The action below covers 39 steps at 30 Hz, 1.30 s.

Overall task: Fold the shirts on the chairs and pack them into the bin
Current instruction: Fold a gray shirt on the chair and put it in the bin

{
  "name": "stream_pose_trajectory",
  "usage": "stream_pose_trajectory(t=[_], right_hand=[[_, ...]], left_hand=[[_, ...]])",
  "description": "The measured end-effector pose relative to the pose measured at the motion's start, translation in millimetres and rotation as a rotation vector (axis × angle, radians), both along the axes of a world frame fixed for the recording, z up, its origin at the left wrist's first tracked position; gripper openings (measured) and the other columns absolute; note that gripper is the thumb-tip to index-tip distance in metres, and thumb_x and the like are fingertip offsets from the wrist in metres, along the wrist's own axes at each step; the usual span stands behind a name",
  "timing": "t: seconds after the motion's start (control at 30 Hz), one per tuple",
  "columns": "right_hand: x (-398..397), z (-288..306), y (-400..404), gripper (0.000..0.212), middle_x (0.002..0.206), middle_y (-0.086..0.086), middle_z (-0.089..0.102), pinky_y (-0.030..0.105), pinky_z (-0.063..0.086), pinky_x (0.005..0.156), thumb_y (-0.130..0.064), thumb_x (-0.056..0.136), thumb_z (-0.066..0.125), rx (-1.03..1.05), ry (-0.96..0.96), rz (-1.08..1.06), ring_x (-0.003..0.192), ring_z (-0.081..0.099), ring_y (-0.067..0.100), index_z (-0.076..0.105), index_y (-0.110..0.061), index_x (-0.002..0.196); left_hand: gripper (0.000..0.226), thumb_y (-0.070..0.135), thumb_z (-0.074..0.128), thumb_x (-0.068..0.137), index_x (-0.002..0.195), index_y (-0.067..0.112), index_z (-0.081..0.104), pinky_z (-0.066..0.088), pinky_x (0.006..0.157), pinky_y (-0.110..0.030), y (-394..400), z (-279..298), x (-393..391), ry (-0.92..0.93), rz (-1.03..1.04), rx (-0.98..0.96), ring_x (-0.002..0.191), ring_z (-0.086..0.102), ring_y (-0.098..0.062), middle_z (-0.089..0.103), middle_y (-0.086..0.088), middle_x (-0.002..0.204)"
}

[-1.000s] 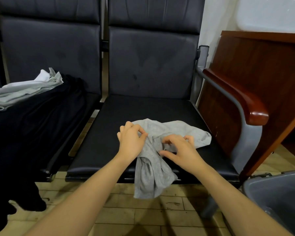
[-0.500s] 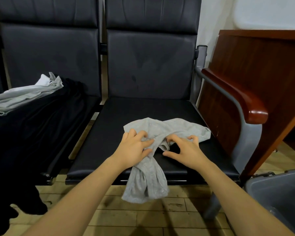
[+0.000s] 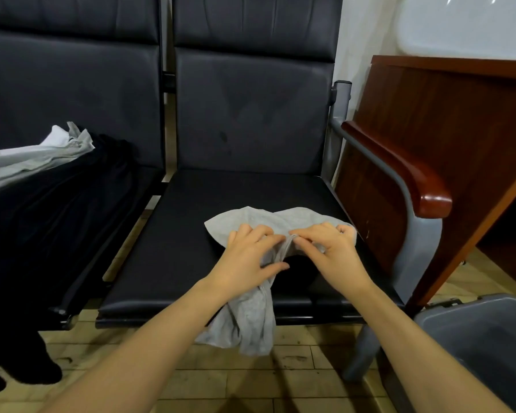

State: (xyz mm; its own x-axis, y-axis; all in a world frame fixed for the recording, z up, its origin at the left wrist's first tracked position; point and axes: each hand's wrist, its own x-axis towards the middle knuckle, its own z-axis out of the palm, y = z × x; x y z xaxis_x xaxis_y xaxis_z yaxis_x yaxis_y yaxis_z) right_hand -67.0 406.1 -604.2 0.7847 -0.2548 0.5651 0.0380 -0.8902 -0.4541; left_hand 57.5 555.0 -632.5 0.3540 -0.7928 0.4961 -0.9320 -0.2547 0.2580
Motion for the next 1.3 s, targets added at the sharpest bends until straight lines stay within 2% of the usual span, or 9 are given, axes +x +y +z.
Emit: stream_pose_trajectory(t=[0.1, 0.2, 0.33, 0.5, 0.7, 0.8, 0.97, 1.1, 1.3], right_hand=[[-8, 13, 1, 0.02, 0.095, -0.018, 0.068, 0.016, 0.044, 0.09, -0.011, 0.09, 0.062, 0.387, -0.054, 0.07, 0.096, 0.063, 0.001, 0.07, -0.028, 0.096], [-16, 18, -6, 0.026, 0.098, -0.014, 0.07, 0.02, 0.048, 0.091, -0.008, 0.091, 0.06, 0.507, -0.115, 0.042, 0.099, 0.063, 0.003, 0.069, -0.032, 0.094], [-26, 18, -14, 0.026, 0.103, -0.006, 0.071, 0.027, 0.049, 0.094, -0.007, 0.091, 0.06, 0.628, -0.135, 0.041, 0.103, 0.063, 0.011, 0.071, -0.029, 0.094], [-38, 13, -23, 0.027, 0.103, 0.009, 0.069, 0.034, 0.051, 0.093, -0.001, 0.091, 0.057, 0.666, -0.045, 0.085, 0.102, 0.063, 0.022, 0.072, -0.023, 0.096], [-50, 8, -24, 0.008, 0.082, 0.003, 0.068, 0.021, 0.053, 0.076, -0.003, 0.081, 0.068, 0.778, 0.051, 0.105, 0.081, 0.064, 0.016, 0.068, -0.008, 0.087], [-47, 1, -26, 0.014, 0.079, 0.004, 0.065, 0.024, 0.05, 0.073, -0.003, 0.08, 0.072, 0.637, 0.113, 0.02, 0.075, 0.06, 0.017, 0.067, -0.013, 0.088], [-48, 2, -33, 0.006, 0.086, -0.008, 0.067, 0.027, 0.05, 0.08, -0.017, 0.085, 0.069, 0.322, 0.315, -0.068, 0.082, 0.061, 0.012, 0.072, -0.021, 0.088], [-47, 1, -32, 0.007, 0.086, -0.005, 0.069, 0.03, 0.052, 0.084, -0.011, 0.086, 0.068, 0.473, 0.203, -0.043, 0.085, 0.064, 0.015, 0.071, -0.017, 0.085], [-45, -2, -23, 0.008, 0.089, 0.01, 0.071, 0.027, 0.052, 0.08, -0.005, 0.086, 0.066, 0.654, 0.175, -0.003, 0.083, 0.064, 0.019, 0.071, -0.011, 0.085]], left_hand=[[0.05, 0.037, 0.065, 0.083, 0.13, 0.025, 0.051, 0.024, 0.077, -0.028, -10, -8, -10, 0.036, -0.072, -0.096, 0.088, 0.029, -0.004, 0.053, 0.012, 0.115], [0.055, 0.029, 0.067, 0.081, 0.132, 0.031, 0.046, 0.028, 0.08, -0.026, -16, -8, -14, 0.071, -0.051, -0.193, 0.094, 0.036, -0.006, 0.048, 0.012, 0.125], [0.038, 0.04, 0.055, 0.086, 0.122, 0.029, 0.058, 0.029, 0.076, -0.026, -24, -4, -20, 0.134, -0.1, -0.269, 0.081, 0.034, -0.005, 0.057, 0.02, 0.093], [0.039, 0.044, 0.047, 0.092, 0.123, 0.026, 0.062, 0.025, 0.071, -0.023, -34, -5, -27, 0.093, -0.137, -0.31, 0.074, 0.028, 0.0, 0.033, 0.026, 0.07], [0.042, 0.043, 0.04, 0.098, 0.113, 0.018, 0.07, 0.025, 0.064, -0.027, -43, -10, -24, -0.185, -0.184, -0.279, 0.074, 0.033, -0.009, 0.051, 0.005, 0.07], [0.041, 0.042, 0.045, 0.093, 0.116, 0.017, 0.068, 0.023, 0.066, -0.026, -42, -11, -21, -0.269, -0.188, -0.207, 0.076, 0.032, -0.01, 0.051, 0.005, 0.074], [0.049, 0.046, 0.028, 0.098, 0.139, 0.024, 0.043, 0.021, 0.087, -0.026, -23, 0, -21, 0.109, -0.009, 0.013, 0.093, 0.031, -0.009, 0.04, 0.014, 0.094], [0.026, 0.018, 0.037, 0.1, 0.122, 0.024, 0.047, 0.023, 0.09, -0.027, 5, 9, -4, 0.298, 0.036, 0.051, 0.099, 0.033, -0.011, 0.04, 0.014, 0.099], [0.019, 0.016, 0.058, 0.092, 0.094, 0.032, 0.048, 0.038, 0.078, -0.012, 53, -16, 7, 0.455, 0.044, -0.071, 0.092, 0.049, 0.004, 0.049, 0.015, 0.099]])
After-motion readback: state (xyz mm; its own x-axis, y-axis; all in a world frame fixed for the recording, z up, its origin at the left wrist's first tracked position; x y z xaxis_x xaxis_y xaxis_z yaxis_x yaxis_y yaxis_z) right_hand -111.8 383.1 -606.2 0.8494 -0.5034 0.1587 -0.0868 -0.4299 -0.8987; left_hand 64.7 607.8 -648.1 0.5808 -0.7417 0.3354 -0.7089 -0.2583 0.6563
